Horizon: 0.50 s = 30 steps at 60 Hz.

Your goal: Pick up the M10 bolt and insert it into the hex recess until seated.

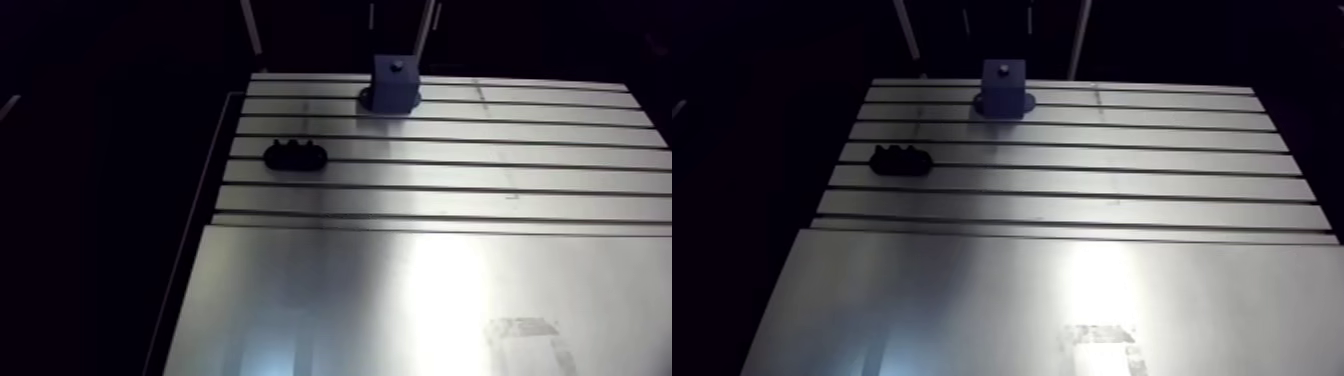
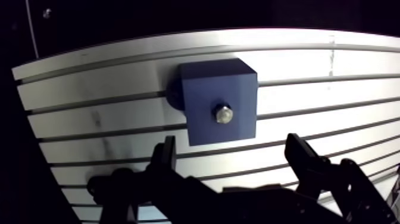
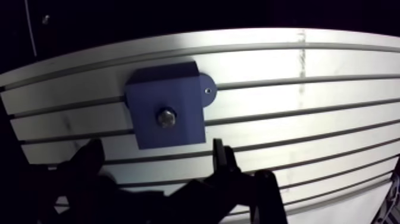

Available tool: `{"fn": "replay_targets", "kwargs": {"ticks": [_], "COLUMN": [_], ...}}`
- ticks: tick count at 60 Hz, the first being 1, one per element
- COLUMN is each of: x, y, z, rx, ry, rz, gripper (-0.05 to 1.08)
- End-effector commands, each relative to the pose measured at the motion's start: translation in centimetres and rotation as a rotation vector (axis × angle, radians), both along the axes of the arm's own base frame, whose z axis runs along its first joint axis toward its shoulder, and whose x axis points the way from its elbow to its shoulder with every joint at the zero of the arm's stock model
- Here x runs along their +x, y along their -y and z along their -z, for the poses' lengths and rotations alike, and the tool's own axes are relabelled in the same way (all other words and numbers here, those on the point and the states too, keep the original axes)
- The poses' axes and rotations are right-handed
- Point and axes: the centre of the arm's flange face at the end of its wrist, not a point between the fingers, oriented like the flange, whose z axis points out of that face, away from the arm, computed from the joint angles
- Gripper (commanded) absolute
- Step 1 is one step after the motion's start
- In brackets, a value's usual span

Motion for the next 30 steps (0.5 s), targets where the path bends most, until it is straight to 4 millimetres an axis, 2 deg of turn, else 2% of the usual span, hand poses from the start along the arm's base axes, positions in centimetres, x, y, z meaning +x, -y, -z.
{"fn": "replay_targets", "kwargs": {"ticks": [1, 15, 24, 30], "x": [0.2, 0.4, 0.4, 0.6], "y": [-1.1, -1.1, -1.0, -1.1], "z": [0.5, 1.4, 1.5, 2.0], "rx": [-0.005, -0.014, -0.022, -0.031], "ry": [-0.022, -0.005, -0.001, 0.006], "rz": [0.032, 0.028, 0.027, 0.031], "gripper": [0.01, 0.01, 0.09, 0.20]}}
